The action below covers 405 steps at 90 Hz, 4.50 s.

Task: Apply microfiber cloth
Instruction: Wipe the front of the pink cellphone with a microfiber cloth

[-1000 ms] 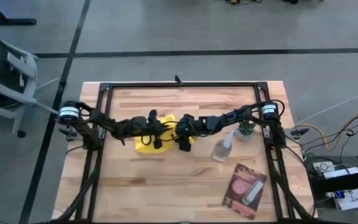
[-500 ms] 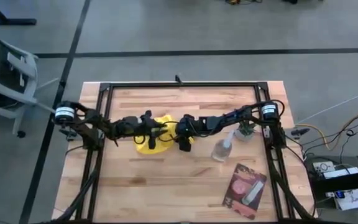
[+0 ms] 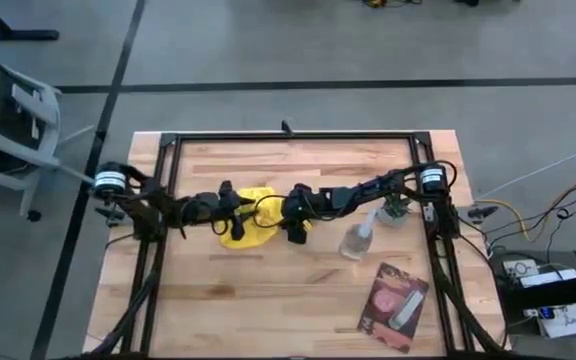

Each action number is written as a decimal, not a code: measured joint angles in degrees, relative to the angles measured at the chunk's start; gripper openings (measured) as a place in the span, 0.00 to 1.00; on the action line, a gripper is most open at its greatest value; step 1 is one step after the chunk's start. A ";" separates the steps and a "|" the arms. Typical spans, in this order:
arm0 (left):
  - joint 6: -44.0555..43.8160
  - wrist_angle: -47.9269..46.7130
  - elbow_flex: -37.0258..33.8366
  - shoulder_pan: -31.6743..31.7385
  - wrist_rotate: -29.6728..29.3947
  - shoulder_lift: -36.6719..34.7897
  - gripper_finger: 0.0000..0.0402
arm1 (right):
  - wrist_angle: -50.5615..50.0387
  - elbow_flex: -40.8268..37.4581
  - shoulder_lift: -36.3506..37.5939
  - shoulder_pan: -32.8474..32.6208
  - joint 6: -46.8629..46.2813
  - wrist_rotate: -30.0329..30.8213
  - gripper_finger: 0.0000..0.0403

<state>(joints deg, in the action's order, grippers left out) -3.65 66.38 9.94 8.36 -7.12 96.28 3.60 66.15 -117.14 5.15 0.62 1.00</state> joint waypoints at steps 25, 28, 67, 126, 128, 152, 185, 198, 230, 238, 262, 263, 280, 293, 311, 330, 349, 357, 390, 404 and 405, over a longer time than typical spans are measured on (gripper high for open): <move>2.23 2.67 13.41 0.02 3.08 14.95 0.24 | 0.11 0.00 -0.02 -0.02 -0.28 0.02 0.82; 2.12 4.28 14.68 0.02 3.76 16.89 0.23 | 0.11 0.00 -0.02 -0.02 -0.39 0.01 0.82; -3.75 23.25 17.56 0.00 8.39 31.47 0.15 | 0.22 0.00 -0.02 -0.13 -0.61 0.00 0.83; -1.31 18.71 3.27 0.41 -0.60 19.22 0.04 | 0.28 0.09 -0.02 -0.15 -0.24 0.08 0.82; -1.04 18.09 4.28 0.39 -0.65 19.44 0.04 | 0.26 0.09 -0.02 -0.15 -0.26 0.08 0.83; 0.39 13.63 15.98 0.44 1.85 23.14 0.04 | 0.28 0.07 0.00 -0.15 -0.65 0.06 0.82; 0.35 13.11 18.20 0.36 3.49 24.70 0.04 | -0.49 -0.09 0.17 -0.13 -1.33 0.25 0.82; -0.28 13.81 13.67 0.28 1.84 23.63 0.03 | 0.54 0.09 0.00 -0.13 -0.25 -0.41 0.83; -2.98 13.31 -2.73 0.30 -2.63 14.97 0.02 | 0.28 0.13 -0.02 -0.17 -0.04 -0.18 0.82; -3.43 11.85 -6.51 0.32 -4.16 12.19 0.02 | 0.12 0.13 -0.02 -0.17 -0.25 -0.08 0.83; -3.04 10.49 -6.58 0.24 0.74 7.44 0.02 | 0.19 0.15 0.00 -0.17 -0.15 -0.06 0.82; -3.01 10.42 -6.23 0.21 1.21 7.50 0.02 | 0.18 0.13 0.00 -0.17 -0.15 -0.07 0.82; -2.08 7.66 1.72 -0.95 4.37 10.47 0.02 | 0.11 0.11 0.04 -0.17 -0.13 -0.01 0.82; -0.44 6.74 8.59 -2.85 7.94 14.02 0.02 | 0.17 0.11 0.04 -0.15 0.02 -0.08 0.82; 0.86 6.15 17.94 -4.44 9.65 20.43 0.02 | -0.06 0.04 0.07 -0.16 0.04 -0.21 0.82; 1.21 6.35 22.48 -4.44 11.16 24.31 0.02 | -0.79 -0.04 0.20 -0.26 0.16 -0.56 0.83; 1.84 6.64 17.68 -4.46 11.59 21.97 0.02 | 0.13 0.09 0.04 -0.33 -0.24 -0.19 0.82; 2.91 6.38 14.06 -4.50 12.16 20.21 0.02 | 0.24 0.11 0.02 -0.35 -0.19 -0.18 0.82; 8.54 4.53 1.63 -4.39 9.89 11.40 0.02 | 0.26 0.11 0.02 -0.24 -0.59 0.27 0.82; 8.79 3.47 1.25 -4.31 4.80 9.03 0.02 | 0.18 0.11 0.02 -0.09 -0.72 1.00 0.83; 8.80 3.45 1.32 -4.31 4.71 8.92 0.02 | 0.16 0.11 0.02 -0.09 -0.72 1.04 0.83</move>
<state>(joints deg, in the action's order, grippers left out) 5.15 69.83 11.26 4.05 -2.42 105.20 3.76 66.26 -117.12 5.06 -0.10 2.04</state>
